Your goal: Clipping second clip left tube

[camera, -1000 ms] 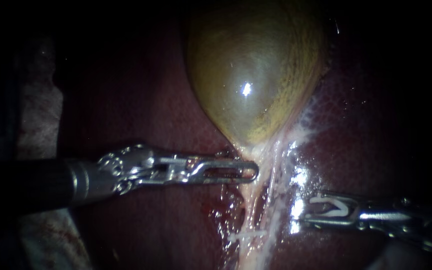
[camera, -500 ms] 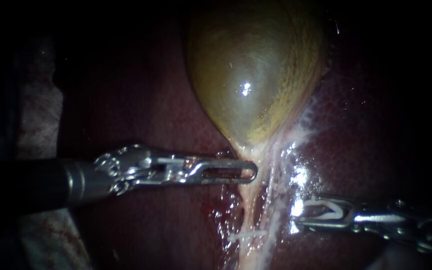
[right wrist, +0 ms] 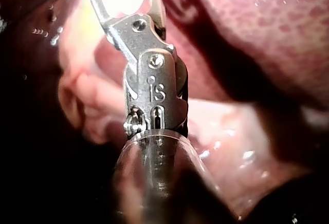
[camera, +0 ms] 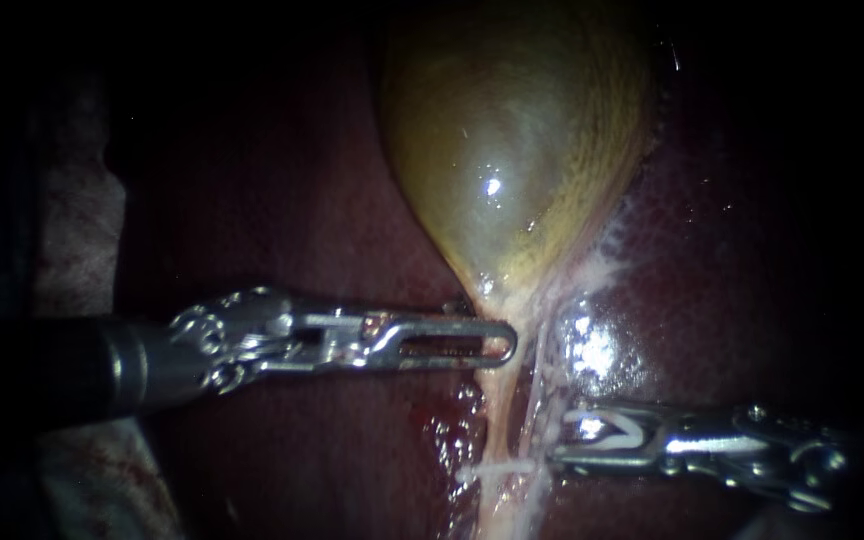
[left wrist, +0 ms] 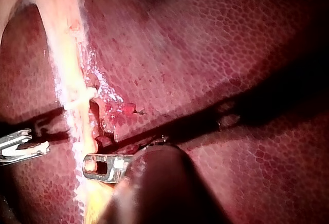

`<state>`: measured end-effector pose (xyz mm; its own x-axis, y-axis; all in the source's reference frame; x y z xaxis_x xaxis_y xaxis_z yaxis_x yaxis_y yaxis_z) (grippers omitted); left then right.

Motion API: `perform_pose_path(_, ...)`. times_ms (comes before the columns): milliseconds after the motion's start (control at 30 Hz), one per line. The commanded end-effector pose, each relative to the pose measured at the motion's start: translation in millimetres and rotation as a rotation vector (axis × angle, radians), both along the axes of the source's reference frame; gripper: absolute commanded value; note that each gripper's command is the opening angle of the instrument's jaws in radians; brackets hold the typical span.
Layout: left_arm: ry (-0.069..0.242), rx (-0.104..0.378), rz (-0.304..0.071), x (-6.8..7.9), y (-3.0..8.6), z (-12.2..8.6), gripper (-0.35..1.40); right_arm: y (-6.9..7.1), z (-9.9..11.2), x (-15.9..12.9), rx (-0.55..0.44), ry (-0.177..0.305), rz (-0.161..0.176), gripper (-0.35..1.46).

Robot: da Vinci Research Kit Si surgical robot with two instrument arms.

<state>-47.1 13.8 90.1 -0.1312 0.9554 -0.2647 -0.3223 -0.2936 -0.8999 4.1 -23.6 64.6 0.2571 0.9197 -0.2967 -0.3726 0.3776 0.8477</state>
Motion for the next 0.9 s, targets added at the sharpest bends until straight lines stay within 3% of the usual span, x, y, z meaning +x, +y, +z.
perform_pose_path(33,0.001,0.000,0.000,0.0,0.0,-0.1,-0.35,0.0,0.0,0.4,-0.002,0.007,-0.002,0.49)
perform_pose_path(367,0.001,0.003,-0.001,0.0,0.0,-0.6,-0.35,-0.5,2.0,3.0,-0.005,0.032,-0.021,0.48)
perform_pose_path(900,0.004,0.005,-0.004,-0.1,0.0,-1.1,-0.35,-0.9,4.9,3.4,-0.018,0.036,-0.023,0.46)
